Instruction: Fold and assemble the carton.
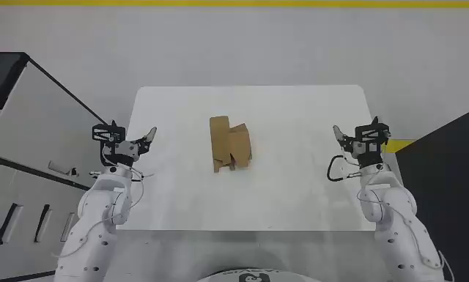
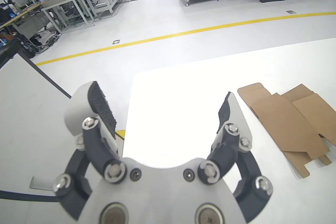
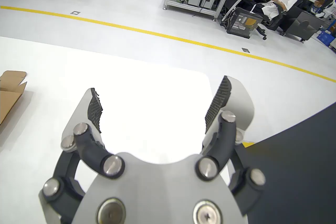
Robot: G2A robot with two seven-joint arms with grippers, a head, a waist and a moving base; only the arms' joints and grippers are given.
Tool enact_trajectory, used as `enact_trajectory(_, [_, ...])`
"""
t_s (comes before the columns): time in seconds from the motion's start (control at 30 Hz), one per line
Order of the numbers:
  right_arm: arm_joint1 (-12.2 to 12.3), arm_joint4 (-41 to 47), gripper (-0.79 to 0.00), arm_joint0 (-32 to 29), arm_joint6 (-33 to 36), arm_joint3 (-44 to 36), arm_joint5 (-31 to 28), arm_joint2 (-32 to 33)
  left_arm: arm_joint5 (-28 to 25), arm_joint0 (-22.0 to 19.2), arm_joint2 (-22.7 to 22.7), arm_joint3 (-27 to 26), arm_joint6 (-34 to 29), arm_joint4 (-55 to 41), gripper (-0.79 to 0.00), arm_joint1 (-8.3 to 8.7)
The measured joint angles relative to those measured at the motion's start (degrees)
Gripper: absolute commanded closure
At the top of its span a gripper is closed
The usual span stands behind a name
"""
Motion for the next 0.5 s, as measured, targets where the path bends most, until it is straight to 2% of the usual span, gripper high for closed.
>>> enact_trajectory(0.33, [0.0,0.0,-0.785,0.0,0.0,0.0,0.0,0.0,-0.9,0.0,0.6,-0.7,0.4,0.2,-0.785,-0.06])
enact_trajectory(0.5, [0.0,0.0,-0.785,0.0,0.0,0.0,0.0,0.0,-2.4,-0.1,4.7,-2.2,0.4,2.6,-0.785,-0.42])
